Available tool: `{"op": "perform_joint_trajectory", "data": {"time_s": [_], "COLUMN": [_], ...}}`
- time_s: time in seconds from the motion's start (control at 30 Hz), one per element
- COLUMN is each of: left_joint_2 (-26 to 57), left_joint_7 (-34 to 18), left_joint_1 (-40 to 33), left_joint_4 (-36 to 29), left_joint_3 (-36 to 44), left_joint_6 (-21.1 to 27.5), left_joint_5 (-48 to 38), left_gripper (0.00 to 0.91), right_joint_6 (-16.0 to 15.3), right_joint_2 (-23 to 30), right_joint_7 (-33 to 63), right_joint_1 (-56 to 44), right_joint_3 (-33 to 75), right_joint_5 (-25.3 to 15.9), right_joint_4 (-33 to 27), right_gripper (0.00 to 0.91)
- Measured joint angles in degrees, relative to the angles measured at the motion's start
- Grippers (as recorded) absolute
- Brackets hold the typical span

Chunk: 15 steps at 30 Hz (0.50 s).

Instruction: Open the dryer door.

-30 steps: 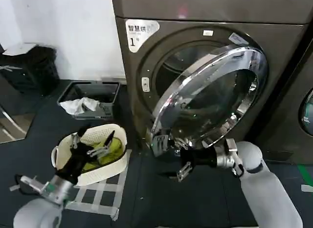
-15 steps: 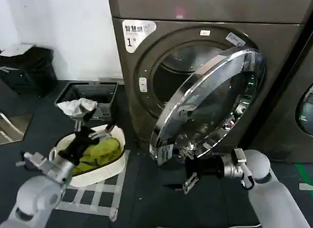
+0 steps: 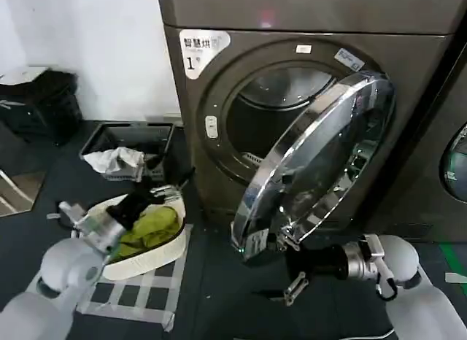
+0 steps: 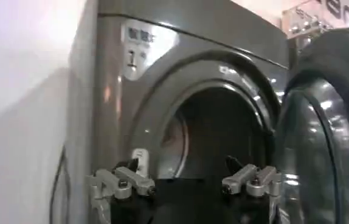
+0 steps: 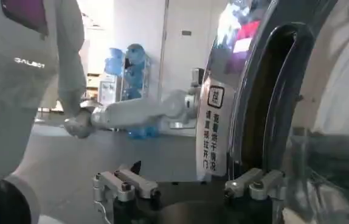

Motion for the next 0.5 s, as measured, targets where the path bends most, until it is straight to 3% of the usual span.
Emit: {"op": "perform_joint_trajectory", "data": {"time_s": [0.5], "left_joint_2": [0.18], "left_joint_7": [0.56], "left_joint_1": [-5.94], "left_joint_4": [2.65], "left_joint_3": [9.53], "left_joint_6": [-1.46], "left_joint_5": [1.91], "left_gripper": [0.907], "right_joint_6": [0.63], "right_joint_2": [-0.22], "right_joint_7": [2.07], "right_joint_1": [-1.55], "right_joint_3": [5.03], "right_joint_5": [2.78], "right_joint_4": [-0.84], "right_gripper": [0.907]}}
